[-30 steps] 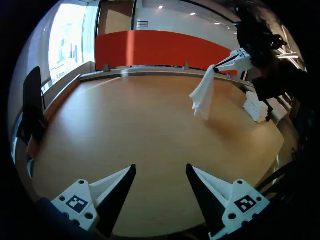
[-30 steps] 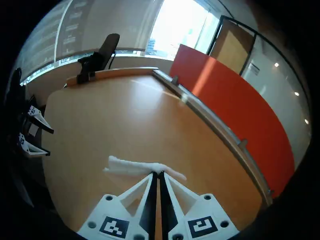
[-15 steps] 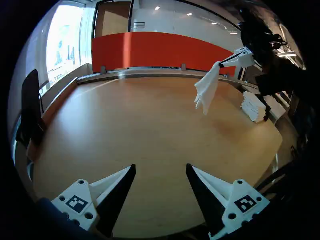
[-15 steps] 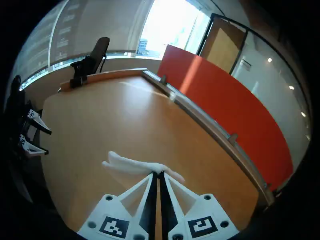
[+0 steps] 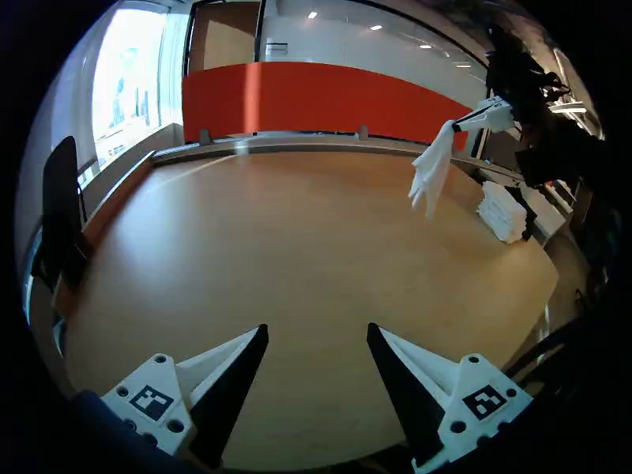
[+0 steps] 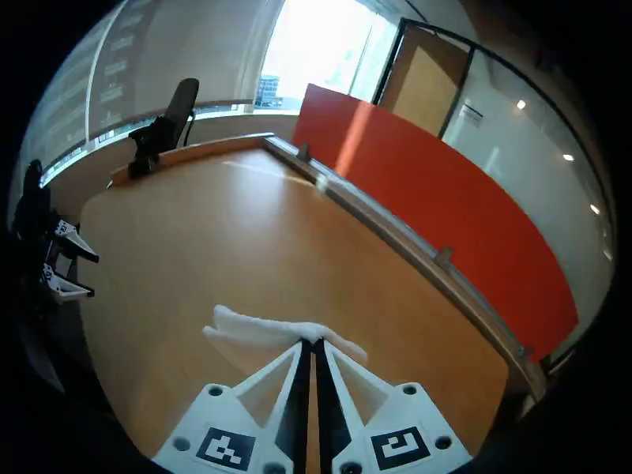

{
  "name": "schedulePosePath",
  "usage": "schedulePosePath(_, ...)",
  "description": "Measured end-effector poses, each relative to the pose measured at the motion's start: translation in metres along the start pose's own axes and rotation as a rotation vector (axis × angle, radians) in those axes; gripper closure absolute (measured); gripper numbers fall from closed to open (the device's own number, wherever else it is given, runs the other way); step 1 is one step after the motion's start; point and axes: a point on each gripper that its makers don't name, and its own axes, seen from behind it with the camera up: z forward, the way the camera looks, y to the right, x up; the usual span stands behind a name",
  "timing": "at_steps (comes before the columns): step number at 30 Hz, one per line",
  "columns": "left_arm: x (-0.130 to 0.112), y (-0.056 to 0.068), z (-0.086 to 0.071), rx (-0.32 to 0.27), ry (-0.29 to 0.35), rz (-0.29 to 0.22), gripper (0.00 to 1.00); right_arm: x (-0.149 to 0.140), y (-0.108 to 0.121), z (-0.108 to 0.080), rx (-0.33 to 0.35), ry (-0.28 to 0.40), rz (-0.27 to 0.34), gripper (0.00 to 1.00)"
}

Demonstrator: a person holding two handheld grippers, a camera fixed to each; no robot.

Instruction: Fold towel

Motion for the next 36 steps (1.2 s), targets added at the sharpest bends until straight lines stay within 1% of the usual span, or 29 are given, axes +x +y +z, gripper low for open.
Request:
schedulePosePath(7, 0.001, 0.000, 0.003, 0.015, -0.005, -0.009, 0.08, -0.013, 0.029, -0.011, -0.013, -0.017, 0.013, 0.96)
schedulePosePath(13, 0.002, 0.000, 0.006, 0.028, -0.011, -0.018, 0.07, -0.030, 0.059, -0.022, -0.032, -0.046, 0.014, 0.96)
schedulePosePath(19, 0.004, -0.002, 0.008, 0.046, -0.017, -0.024, 0.07, -0.050, 0.096, -0.036, -0.059, -0.076, 0.030, 0.96)
schedulePosePath(26, 0.007, -0.006, 0.011, 0.069, -0.027, -0.026, 0.07, -0.078, 0.144, -0.052, -0.101, -0.118, 0.043, 0.96)
schedulePosePath(36, 0.014, 0.000, 0.017, 0.084, -0.038, -0.021, 0.07, -0.111, 0.207, -0.074, -0.158, -0.170, 0.055, 0.96)
